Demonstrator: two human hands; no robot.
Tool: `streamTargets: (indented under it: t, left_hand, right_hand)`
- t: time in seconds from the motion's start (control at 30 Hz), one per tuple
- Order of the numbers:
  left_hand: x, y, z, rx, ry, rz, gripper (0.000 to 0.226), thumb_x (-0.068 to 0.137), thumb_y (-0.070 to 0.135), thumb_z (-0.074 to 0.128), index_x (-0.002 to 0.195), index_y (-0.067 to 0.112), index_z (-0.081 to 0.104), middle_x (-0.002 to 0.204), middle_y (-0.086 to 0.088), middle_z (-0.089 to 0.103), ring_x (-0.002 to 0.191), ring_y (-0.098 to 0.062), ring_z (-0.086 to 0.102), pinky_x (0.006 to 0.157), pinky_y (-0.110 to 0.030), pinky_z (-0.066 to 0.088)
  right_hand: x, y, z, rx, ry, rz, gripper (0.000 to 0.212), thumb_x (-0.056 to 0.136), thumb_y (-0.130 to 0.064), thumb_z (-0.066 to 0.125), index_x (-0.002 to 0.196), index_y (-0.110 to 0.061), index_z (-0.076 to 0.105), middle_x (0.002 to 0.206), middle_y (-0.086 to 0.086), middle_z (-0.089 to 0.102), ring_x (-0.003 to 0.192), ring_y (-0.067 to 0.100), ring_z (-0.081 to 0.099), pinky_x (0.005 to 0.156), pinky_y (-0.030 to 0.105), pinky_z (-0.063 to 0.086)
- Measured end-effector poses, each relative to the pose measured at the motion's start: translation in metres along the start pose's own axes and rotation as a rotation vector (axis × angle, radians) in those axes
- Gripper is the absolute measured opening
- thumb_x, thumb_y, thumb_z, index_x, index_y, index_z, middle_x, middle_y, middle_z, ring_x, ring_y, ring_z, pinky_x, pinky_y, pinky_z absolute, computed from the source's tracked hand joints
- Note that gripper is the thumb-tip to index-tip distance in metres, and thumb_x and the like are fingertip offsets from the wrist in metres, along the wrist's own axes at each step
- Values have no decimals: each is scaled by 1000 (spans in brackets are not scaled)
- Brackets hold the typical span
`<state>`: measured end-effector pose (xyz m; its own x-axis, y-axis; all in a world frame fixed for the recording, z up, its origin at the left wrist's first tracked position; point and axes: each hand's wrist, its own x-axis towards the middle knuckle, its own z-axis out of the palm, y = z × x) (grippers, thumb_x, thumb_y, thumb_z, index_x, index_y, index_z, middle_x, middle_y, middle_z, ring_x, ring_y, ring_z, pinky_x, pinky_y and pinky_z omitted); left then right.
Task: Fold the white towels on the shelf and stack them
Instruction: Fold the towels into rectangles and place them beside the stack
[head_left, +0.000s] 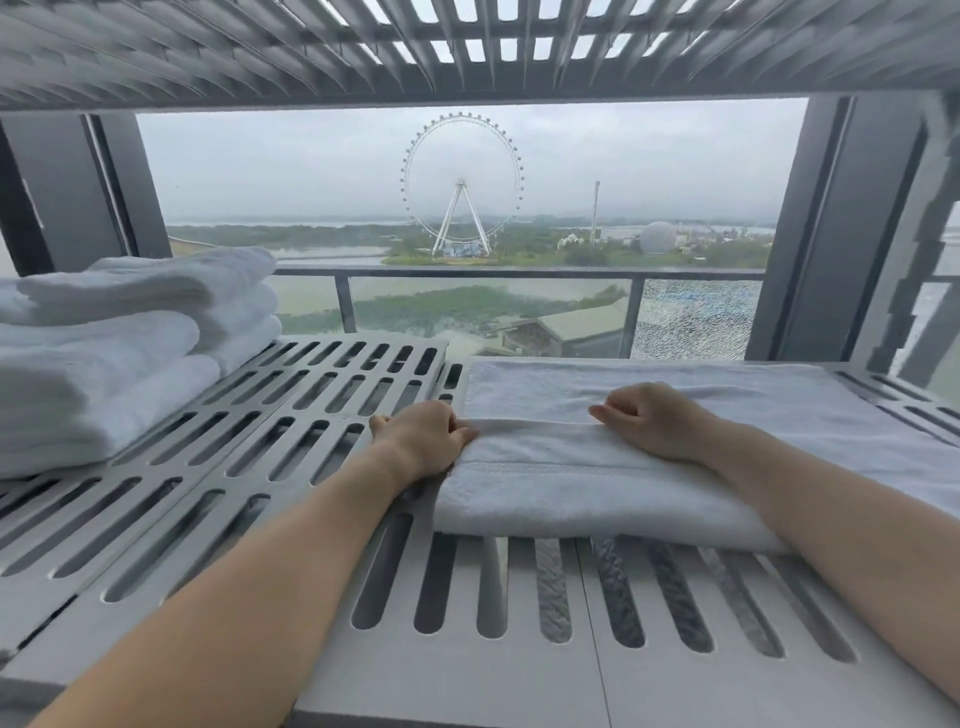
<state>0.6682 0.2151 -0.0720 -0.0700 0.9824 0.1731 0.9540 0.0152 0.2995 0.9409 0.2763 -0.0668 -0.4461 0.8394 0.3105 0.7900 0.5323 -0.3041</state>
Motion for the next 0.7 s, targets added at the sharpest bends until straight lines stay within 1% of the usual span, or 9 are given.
streamTargets:
  t: [0.1,0.17,0.23,0.27,0.37,0.47,0.53,0.6,0.7]
  left_hand:
    - [-6,10,-8,26,18,8,25,89,44,53,80,21,57,82,4,63,83,-16,57,91,-45,35]
    - [-6,19,-15,74,35,79,18,88,26,58,104,17,58,107,-1,62,99,-18,56,93,-45,42]
    - [-2,44,-15,144,-14,211,42,85,4,52,124,18,48,128,-4,52,116,-21,48,98,-41,43]
    - [0,62,-12,141,-59,273,47,85,1,48,128,18,46,132,-4,49,120,-22,45,100,-38,40]
    - [3,121,10,64,-147,359,33,95,11,39,126,16,49,132,-7,51,119,-24,46,98,-34,37]
    - [11,149,36,95,-86,322,26,98,19,34,113,10,53,123,-12,54,112,-27,48,94,-34,37]
    - [14,146,47,104,-76,268,29,99,29,30,109,11,51,122,-12,52,114,-28,46,98,-40,36]
    - [15,139,52,84,-101,219,32,100,35,25,106,14,50,125,-10,52,116,-28,45,99,-44,35]
    - [15,136,53,91,-113,189,38,100,37,24,113,14,50,131,-8,50,121,-26,43,102,-44,32]
  right_hand:
    - [-17,24,-13,-24,28,65,49,91,-44,47,52,-16,36,47,-2,40,47,13,38,48,29,27]
    - [-20,27,-12,-29,12,59,49,91,-46,46,53,-15,41,47,-2,42,48,14,41,49,29,29]
    - [-20,24,-9,-57,-7,37,46,92,-46,44,59,-14,50,52,0,49,54,18,48,53,29,34]
    - [-20,21,-8,-76,-12,20,44,92,-46,43,61,-15,51,54,0,50,57,20,50,55,30,35]
    - [-22,13,-10,-121,-16,-24,39,94,-44,41,62,-21,46,60,-4,48,65,22,48,59,31,33]
    - [-29,19,-17,-112,-58,-30,35,96,-40,38,68,-20,46,74,3,54,71,22,48,63,29,30]
    - [-38,36,-27,-109,-108,-13,33,97,-39,35,74,-19,47,80,4,56,74,21,49,66,29,31]
    - [-50,60,-42,-114,-130,13,40,97,-38,32,65,-17,43,68,1,51,65,18,46,61,29,29]
    - [-70,101,-66,-133,-96,76,48,97,-36,32,54,-16,34,54,1,42,52,14,38,51,30,25]
